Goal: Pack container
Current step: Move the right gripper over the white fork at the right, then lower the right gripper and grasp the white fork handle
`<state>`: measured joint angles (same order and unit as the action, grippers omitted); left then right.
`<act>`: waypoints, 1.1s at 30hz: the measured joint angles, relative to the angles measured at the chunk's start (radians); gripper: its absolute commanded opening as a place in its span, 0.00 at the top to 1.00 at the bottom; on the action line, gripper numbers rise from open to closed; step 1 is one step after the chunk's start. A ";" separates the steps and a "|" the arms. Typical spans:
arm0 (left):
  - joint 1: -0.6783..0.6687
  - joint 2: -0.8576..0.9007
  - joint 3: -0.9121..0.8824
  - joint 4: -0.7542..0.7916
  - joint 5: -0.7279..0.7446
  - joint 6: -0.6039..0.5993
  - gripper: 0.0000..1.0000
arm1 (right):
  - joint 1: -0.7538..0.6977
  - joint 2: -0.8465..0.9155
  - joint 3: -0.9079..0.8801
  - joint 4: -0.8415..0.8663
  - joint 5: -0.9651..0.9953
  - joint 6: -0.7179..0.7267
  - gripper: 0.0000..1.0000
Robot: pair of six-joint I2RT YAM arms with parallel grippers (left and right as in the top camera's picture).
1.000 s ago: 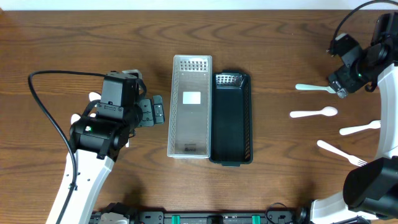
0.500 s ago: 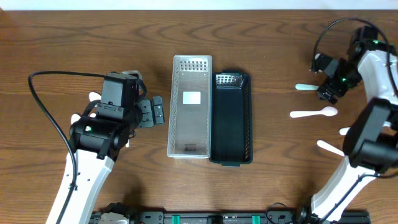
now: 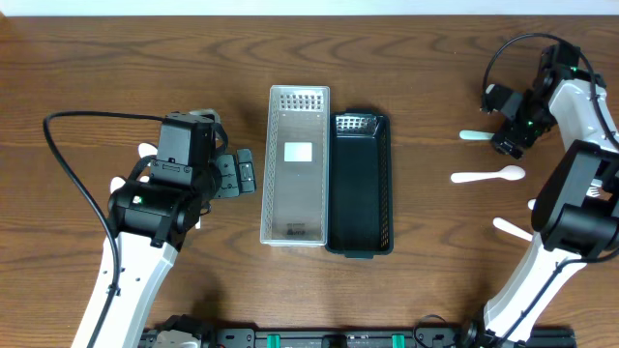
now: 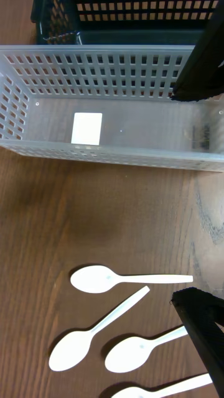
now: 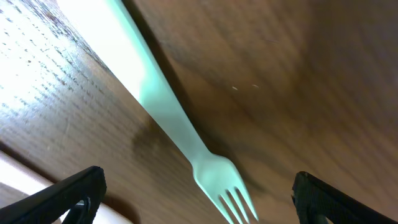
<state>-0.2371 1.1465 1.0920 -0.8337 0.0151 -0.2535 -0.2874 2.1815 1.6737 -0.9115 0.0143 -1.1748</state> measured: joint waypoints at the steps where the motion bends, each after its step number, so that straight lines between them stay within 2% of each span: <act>1: 0.000 0.000 0.000 0.000 0.000 -0.003 0.02 | 0.000 0.009 0.000 0.000 -0.002 -0.001 0.03; 9: 0.000 0.000 0.000 0.000 0.000 -0.006 0.02 | 0.002 0.053 0.008 0.003 -0.018 -0.008 0.05; 17: 0.000 0.000 0.000 0.000 0.000 -0.009 0.02 | 0.003 0.060 0.012 -0.025 -0.089 -0.012 0.21; 18: 0.000 0.000 0.000 0.000 0.000 -0.009 0.02 | 0.003 0.062 0.013 -0.034 -0.097 -0.009 0.16; 24: 0.000 0.000 0.000 0.000 0.000 -0.009 0.02 | 0.010 0.063 0.015 -0.063 -0.111 -0.006 0.17; 31: 0.000 0.000 0.000 0.000 0.000 -0.009 0.02 | 0.011 0.063 0.018 -0.088 -0.123 0.013 0.35; 33: 0.000 0.000 0.000 0.000 0.000 -0.009 0.02 | 0.011 0.063 0.018 -0.090 -0.126 0.016 0.43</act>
<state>-0.2371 1.1465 1.0920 -0.8337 0.0151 -0.2623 -0.2764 2.2448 1.6917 -1.0019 -0.1116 -1.1584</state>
